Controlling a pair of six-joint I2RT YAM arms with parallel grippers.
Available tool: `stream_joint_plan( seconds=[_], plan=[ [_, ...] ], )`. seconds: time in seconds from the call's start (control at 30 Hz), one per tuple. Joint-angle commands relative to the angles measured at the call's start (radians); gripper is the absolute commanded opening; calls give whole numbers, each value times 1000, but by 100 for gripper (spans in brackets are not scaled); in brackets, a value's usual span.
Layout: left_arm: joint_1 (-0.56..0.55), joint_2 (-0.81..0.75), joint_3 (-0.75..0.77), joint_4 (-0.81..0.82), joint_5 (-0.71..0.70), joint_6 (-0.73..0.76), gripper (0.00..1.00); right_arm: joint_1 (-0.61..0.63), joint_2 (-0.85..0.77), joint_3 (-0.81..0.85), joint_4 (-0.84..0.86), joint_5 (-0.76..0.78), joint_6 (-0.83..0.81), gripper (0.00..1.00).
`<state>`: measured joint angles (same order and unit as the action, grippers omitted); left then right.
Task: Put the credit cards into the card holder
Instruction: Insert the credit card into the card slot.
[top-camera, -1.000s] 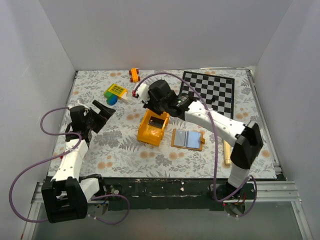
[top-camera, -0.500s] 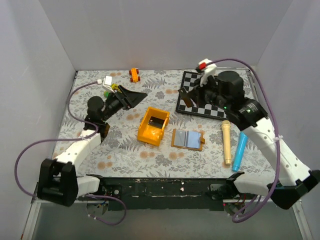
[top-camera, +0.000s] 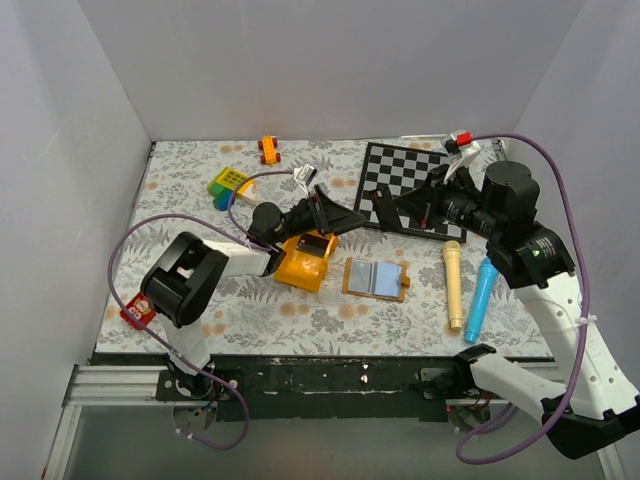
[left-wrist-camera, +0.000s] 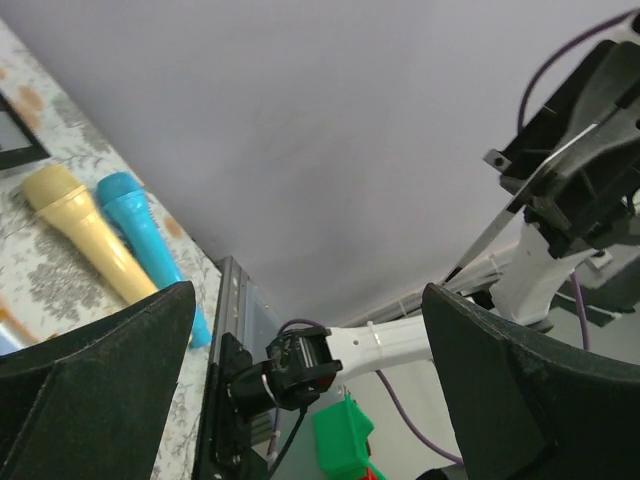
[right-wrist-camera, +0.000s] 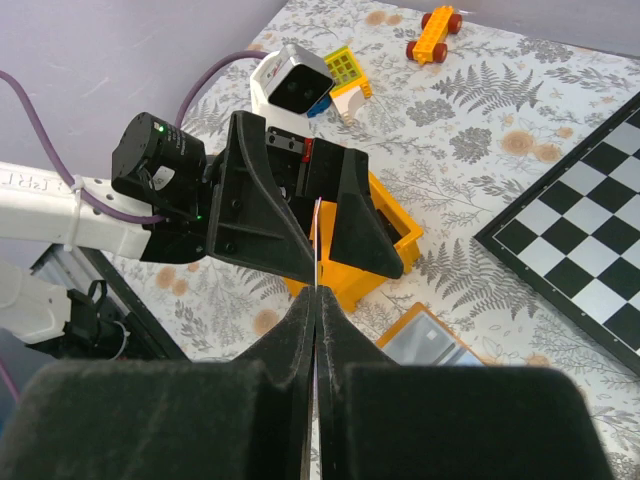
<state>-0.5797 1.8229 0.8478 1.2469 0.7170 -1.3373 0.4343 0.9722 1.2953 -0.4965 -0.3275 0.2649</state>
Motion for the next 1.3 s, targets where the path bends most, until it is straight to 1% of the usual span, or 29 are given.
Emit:
stream_joint_plan(
  seconds=[0.0,0.17,0.3,0.4,0.83,1.0,1.03,1.2,1.27],
  plan=[
    [-23,-51,56,425,-20,9,98,-16,-21,2,55,-58,46,1],
    [-26,-83,40,425,-44,41,97,-26,-23,-7,68,-62,66,1],
    [-39,-99,42,424,-50,56,87,-40,-18,-27,110,-105,109,1],
    [-49,-103,54,425,-51,59,84,-46,-6,-34,136,-128,138,1],
    [-58,-183,62,424,-51,73,81,-52,-3,-53,167,-154,174,1],
    [-66,-185,69,424,-48,69,71,-54,0,-60,187,-173,189,1],
    [-68,-183,73,421,-45,69,70,-54,2,-62,191,-179,194,1],
    [-83,-189,85,396,-30,89,61,-54,5,-73,216,-196,208,1],
    [-85,-192,85,399,-30,90,59,-54,6,-77,217,-199,211,1]
  ],
)
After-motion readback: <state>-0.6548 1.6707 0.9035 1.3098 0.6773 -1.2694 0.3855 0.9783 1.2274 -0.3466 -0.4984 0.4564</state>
